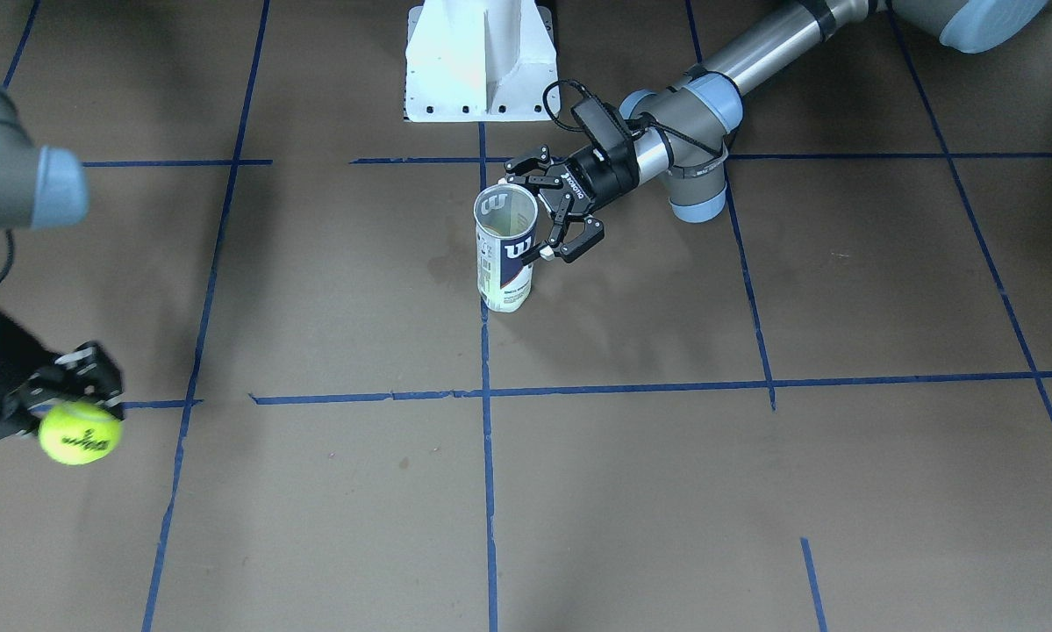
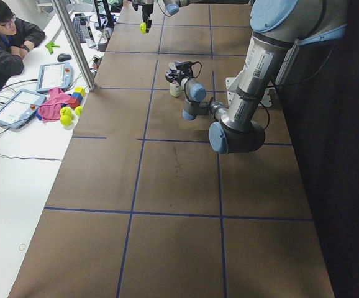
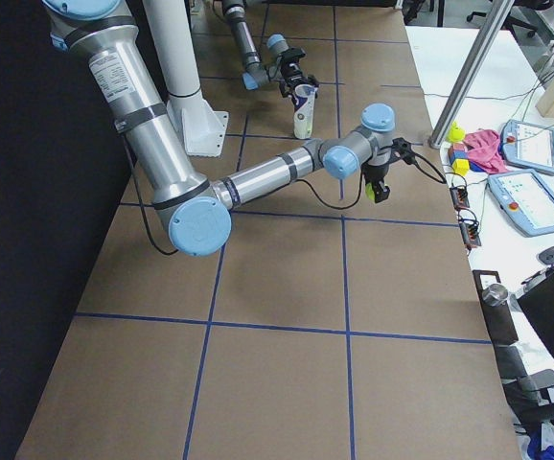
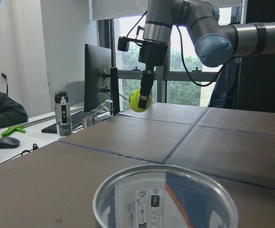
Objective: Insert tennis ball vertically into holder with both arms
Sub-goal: 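Carry the second ball with the right gripper over the can's opening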
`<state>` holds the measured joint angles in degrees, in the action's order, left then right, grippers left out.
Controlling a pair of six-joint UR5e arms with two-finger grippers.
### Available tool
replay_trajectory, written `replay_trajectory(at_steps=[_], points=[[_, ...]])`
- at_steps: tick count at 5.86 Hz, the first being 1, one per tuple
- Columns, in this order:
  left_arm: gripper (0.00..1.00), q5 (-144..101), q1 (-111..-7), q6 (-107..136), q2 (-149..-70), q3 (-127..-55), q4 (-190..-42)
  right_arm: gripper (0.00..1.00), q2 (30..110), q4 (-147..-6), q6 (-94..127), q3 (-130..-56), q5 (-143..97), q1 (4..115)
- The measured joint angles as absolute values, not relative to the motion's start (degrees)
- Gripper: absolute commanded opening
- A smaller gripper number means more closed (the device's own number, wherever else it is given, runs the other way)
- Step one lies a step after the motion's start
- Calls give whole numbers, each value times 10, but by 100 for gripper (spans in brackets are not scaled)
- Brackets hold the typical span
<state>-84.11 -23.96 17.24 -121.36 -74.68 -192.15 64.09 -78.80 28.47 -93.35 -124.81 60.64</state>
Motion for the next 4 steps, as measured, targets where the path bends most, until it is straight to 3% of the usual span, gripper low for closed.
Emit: replay_trajectory(at_steps=[2, 4], points=[[99, -841, -239, 174, -1216, -747, -1921, 2, 600, -939, 431, -1094, -1203, 511], [99, -841, -239, 174, -1218, -747, -1920, 2, 500, -1023, 608, -1131, -1099, 384]])
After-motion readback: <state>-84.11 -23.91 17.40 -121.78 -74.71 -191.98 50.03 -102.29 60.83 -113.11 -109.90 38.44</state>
